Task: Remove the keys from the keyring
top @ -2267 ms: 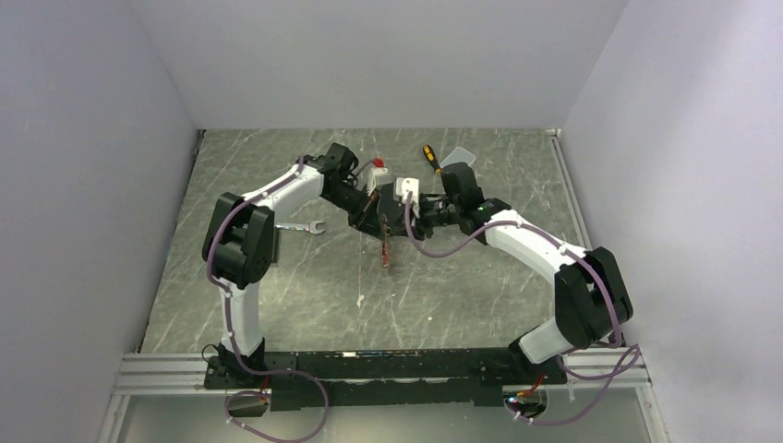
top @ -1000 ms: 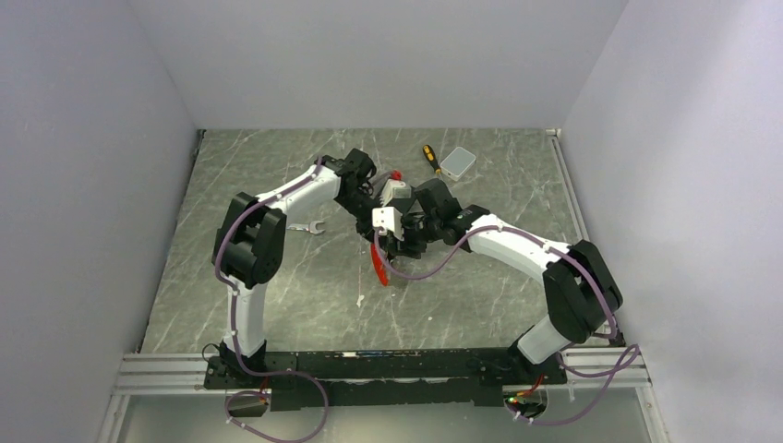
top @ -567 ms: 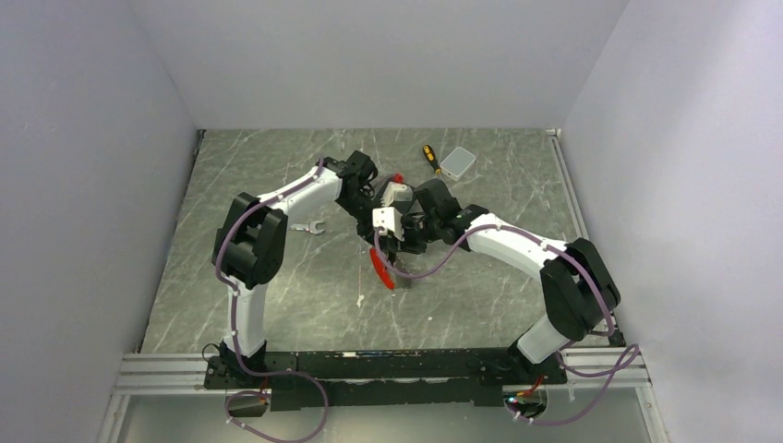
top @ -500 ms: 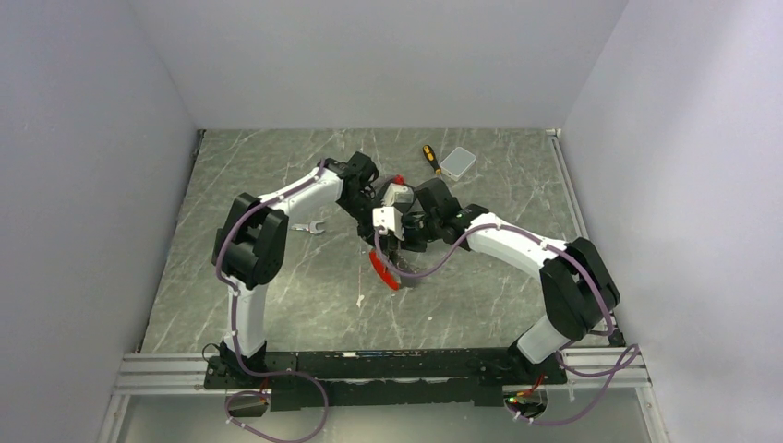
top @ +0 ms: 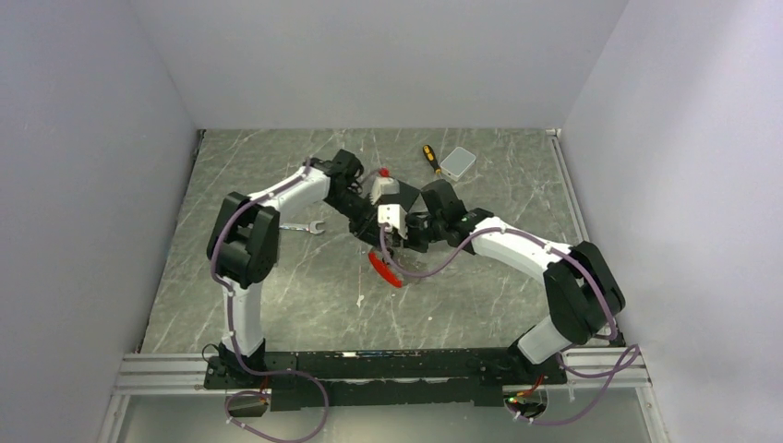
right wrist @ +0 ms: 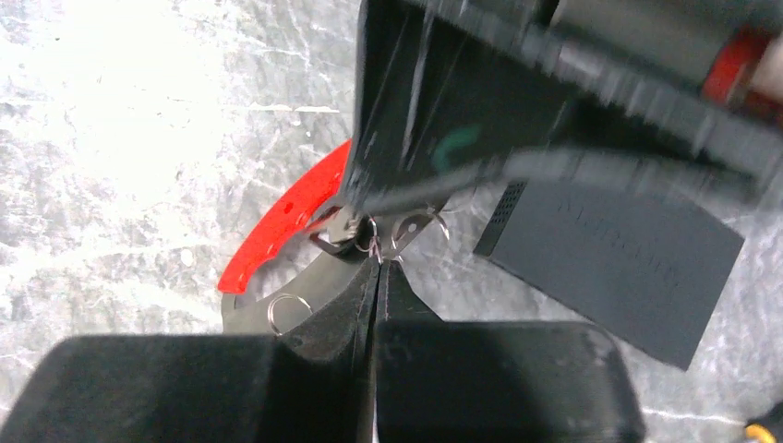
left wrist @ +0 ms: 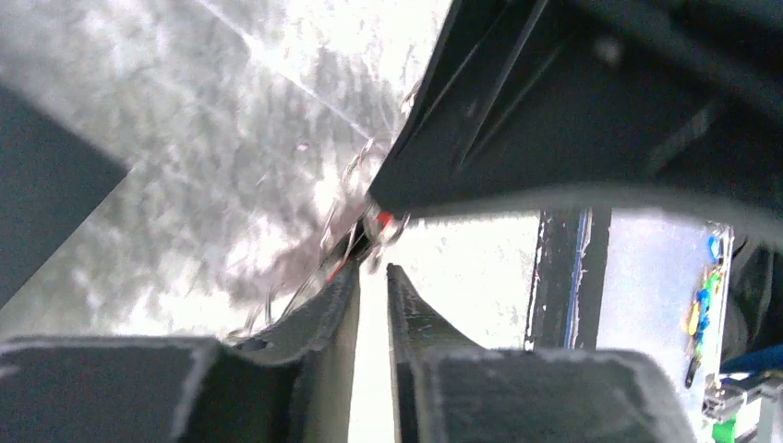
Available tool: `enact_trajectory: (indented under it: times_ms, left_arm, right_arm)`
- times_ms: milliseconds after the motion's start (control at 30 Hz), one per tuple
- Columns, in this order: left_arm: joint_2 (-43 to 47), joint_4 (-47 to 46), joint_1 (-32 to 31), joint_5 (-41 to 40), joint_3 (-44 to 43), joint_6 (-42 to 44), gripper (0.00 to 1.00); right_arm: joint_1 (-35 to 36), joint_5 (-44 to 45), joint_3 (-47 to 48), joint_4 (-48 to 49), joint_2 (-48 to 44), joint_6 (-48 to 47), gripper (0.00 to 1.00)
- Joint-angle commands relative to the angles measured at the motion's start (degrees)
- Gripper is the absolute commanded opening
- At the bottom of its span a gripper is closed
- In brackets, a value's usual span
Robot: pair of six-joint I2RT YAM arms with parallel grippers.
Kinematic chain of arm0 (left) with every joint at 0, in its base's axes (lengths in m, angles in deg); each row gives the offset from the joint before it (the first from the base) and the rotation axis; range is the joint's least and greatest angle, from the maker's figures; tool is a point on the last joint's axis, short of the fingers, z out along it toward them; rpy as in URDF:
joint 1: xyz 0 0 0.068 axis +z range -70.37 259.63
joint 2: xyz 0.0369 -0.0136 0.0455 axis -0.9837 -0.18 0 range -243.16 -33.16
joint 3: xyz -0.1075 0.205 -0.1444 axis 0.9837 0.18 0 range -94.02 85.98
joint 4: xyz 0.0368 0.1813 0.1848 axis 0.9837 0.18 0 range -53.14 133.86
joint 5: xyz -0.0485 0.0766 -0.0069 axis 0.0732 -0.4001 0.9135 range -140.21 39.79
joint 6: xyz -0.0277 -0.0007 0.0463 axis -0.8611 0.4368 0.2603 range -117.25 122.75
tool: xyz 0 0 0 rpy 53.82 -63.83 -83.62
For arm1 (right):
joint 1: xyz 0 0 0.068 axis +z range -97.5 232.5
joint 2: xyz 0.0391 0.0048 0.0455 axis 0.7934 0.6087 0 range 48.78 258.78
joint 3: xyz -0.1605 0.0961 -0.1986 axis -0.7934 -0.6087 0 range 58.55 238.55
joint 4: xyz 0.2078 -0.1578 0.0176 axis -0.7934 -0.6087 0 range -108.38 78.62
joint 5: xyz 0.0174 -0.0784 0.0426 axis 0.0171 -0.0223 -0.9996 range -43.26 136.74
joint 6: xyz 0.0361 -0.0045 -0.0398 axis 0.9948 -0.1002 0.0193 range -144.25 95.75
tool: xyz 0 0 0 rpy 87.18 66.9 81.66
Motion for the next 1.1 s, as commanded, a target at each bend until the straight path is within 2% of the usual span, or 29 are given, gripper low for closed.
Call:
enact_trajectory:
  times_ms: [0,233,467,767,1067]
  left_arm:
    - [6.1,-5.6,4.8,6.9,3.1,-3.1,0.24]
    - [8.5,-11.2,5.6,10.6,8.5,-5.0,0.31]
    - [10.6,-18.1,6.0,12.9,12.6,-6.9,0.33]
    - [11.6,-25.3,6.0,13.2,15.6,-9.6,0.36]
    - [10.4,-26.6,5.6,15.3,15.3,-10.1,0.34]
  right_arm:
    - [-1.7,-1.6,-3.7,7.2,-3.8,5.6,0.0]
    - [-4.9,-4.8,-8.8,22.5,-4.6,16.0,0.0]
    - [-6.2,-8.5,-11.6,31.5,-3.7,22.8,0.0]
    - [-6.4,-11.9,-12.5,34.4,-3.0,25.3,0.0]
    - [-6.5,-12.4,-12.6,35.4,-2.5,26.6,0.0]
